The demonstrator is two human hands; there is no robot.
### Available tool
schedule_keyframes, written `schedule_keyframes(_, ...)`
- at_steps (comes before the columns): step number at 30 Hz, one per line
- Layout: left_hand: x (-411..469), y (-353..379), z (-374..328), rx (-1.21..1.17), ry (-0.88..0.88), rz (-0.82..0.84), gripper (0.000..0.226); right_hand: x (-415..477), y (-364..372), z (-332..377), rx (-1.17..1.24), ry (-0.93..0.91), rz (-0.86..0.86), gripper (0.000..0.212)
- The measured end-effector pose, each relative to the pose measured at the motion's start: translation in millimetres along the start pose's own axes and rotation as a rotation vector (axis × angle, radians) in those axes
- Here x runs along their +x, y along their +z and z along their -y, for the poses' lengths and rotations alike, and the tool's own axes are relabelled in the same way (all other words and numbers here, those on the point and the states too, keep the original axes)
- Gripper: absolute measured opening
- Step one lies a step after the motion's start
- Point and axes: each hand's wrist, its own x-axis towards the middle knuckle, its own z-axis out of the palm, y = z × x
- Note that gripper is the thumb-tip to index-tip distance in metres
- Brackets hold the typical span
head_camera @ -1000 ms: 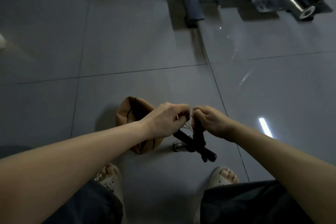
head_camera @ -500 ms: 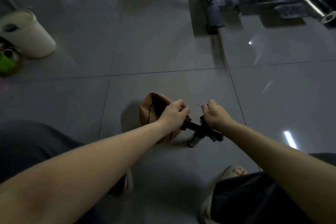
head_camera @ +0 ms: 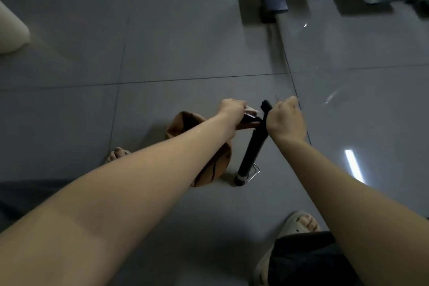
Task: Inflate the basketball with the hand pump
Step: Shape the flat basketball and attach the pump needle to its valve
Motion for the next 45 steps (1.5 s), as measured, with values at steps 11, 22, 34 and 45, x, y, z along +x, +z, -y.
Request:
schedule_keyframes(11, 29.1, -58.9, 101.6, 1.174, -0.062, -0.239, 0.103, 85.1, 56.4, -111.6, -0.018, 0.306, 0.069, 0.035)
schedule_keyframes(22, 39.7, -95.0, 100.2, 1.285, 0.355, -0.211, 0.030, 57.3, 129.8, -150.1, -0.141, 0.244, 0.283, 0.034)
schedule_keyframes(34, -13.4, -141.1, 37.0, 1.366, 0.384, -0.239, 0.030, 54.5, 81.8, -83.1, -0.193, -0.051, 0.253, 0.028)
schedule_keyframes(45, -129.1, -133.8, -48.1, 1.136, 0.609, -0.179, 0.034, -58.3, -84.2, 84.4, 0.358, -0.439, 0.644, 0.015)
